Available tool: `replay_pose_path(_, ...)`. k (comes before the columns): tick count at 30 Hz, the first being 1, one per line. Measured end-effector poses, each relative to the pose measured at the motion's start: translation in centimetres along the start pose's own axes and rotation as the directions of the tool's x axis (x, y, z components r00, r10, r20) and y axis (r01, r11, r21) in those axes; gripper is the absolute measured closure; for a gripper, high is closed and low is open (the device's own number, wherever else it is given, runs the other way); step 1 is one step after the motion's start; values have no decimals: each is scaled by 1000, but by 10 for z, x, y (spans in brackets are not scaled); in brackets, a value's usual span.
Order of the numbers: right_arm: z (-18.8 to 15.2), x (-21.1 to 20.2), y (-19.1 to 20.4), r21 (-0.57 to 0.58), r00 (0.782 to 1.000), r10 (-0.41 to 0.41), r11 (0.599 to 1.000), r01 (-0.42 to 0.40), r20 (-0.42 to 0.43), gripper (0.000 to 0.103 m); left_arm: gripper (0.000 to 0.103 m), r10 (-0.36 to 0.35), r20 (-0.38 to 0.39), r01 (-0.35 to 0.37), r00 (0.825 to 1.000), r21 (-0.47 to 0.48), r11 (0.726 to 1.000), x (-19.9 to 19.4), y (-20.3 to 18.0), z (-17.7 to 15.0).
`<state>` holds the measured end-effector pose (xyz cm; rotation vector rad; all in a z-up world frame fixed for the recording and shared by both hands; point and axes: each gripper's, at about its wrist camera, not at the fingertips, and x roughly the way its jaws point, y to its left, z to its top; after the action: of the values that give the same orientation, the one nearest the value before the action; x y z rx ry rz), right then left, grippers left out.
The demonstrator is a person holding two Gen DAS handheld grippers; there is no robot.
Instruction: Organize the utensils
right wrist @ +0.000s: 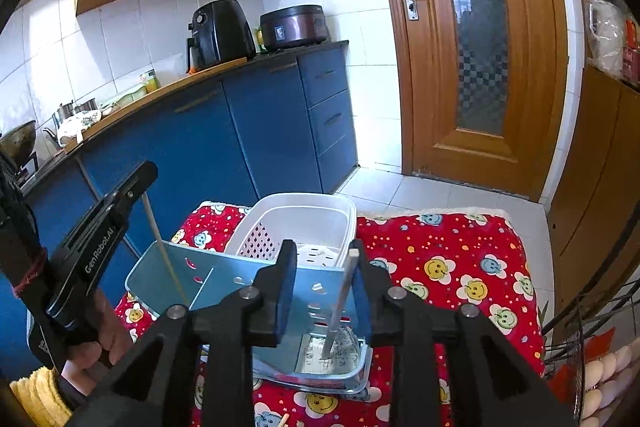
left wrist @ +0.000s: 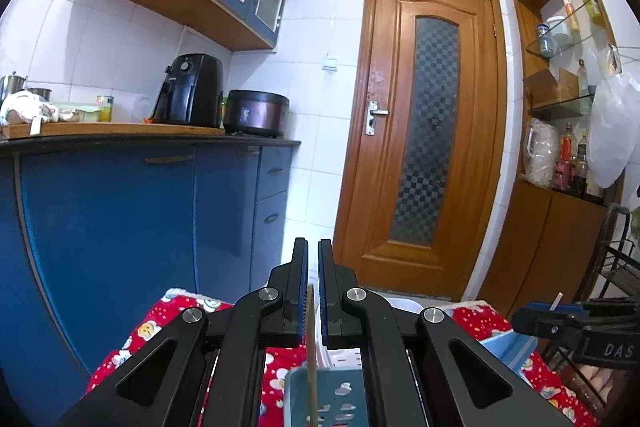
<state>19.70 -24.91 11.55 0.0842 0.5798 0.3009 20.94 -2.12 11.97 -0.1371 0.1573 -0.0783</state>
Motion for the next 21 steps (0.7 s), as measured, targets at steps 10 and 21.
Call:
replay_pose_path(10, -2, -17, -7, 48, 999, 13, 999, -15, 29, 68, 57, -33, -34, 34, 999, 25, 999, -11, 0, 7)
replay_pose_path(21, -10, -56, -5, 90, 997, 18, 996, -24, 75, 66, 57, -32, -89, 35, 996, 36, 999, -39, 7, 18)
